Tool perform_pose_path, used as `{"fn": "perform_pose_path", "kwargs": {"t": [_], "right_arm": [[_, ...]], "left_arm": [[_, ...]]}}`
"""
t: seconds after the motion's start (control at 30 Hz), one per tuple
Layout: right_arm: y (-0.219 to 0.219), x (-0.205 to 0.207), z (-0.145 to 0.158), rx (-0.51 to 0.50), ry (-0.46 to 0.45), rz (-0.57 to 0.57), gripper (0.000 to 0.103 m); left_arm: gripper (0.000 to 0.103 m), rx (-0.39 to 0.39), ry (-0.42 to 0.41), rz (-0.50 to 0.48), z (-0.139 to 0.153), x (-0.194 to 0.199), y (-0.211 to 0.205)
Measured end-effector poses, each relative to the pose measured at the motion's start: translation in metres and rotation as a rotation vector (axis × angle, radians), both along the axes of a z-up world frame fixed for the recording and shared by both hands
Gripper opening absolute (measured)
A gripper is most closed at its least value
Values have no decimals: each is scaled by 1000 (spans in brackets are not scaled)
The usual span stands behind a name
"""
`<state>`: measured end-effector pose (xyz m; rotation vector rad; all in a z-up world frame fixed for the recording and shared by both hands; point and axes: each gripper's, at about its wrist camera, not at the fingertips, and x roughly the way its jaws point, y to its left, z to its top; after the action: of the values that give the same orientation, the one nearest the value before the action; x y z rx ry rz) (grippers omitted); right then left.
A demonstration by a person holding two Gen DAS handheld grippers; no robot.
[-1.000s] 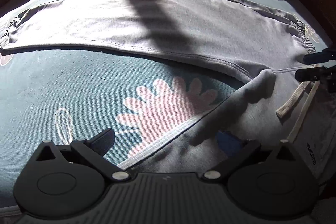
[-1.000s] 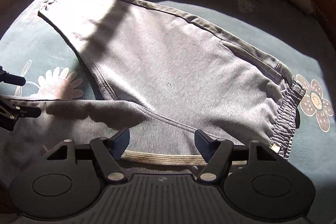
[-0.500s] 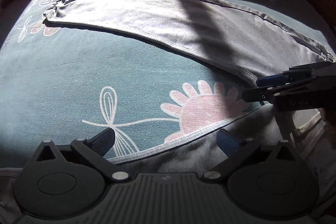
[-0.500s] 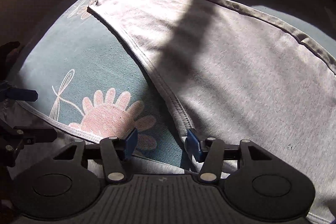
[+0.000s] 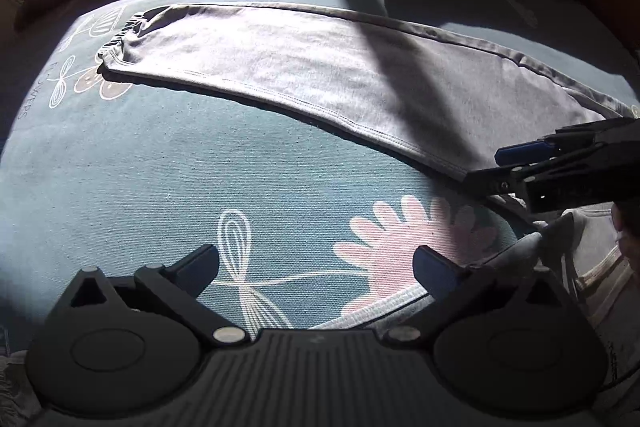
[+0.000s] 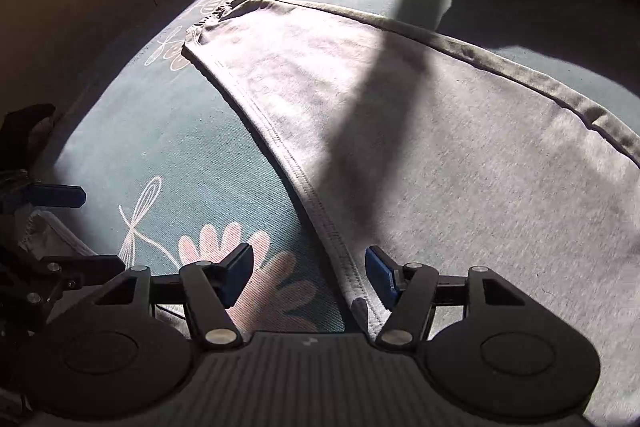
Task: Fold clothes
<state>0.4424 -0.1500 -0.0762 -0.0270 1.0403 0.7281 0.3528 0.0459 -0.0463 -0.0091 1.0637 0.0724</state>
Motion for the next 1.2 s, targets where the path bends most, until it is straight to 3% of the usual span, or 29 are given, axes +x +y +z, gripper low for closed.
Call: {"fn": "perform_pose_path", "kwargs": {"t": [0.07, 0.17, 0.23, 0.4, 0.7, 0.87, 1.0, 1.2], "right_arm": [[2, 7, -2, -8, 3, -6, 67], [11, 14, -21, -9, 140, 40, 68], [4, 16, -13, -2, 89, 23, 67], [-58, 50, 17, -35, -21, -160, 67], [-127, 103, -7, -117, -22, -296, 67], [-151, 98, 1, -89, -16, -354, 68], [-175, 82, 11, -104, -8, -385, 69], [-213, 78, 6, -130, 99, -451, 71]], "left_arm": [[102, -4, 0, 14, -2, 6, 2], [102, -30, -7, 28, -1, 18, 3], [102, -34, -17, 11, 0, 24, 0], [102, -39, -25, -43, -1, 44, -15], [102, -112, -106, -257, -10, 122, -74], [102, -119, -41, -348, -41, 157, -95], [102, -98, 128, -309, -74, 164, -94], [102, -15, 88, -386, -59, 151, -116]]}}
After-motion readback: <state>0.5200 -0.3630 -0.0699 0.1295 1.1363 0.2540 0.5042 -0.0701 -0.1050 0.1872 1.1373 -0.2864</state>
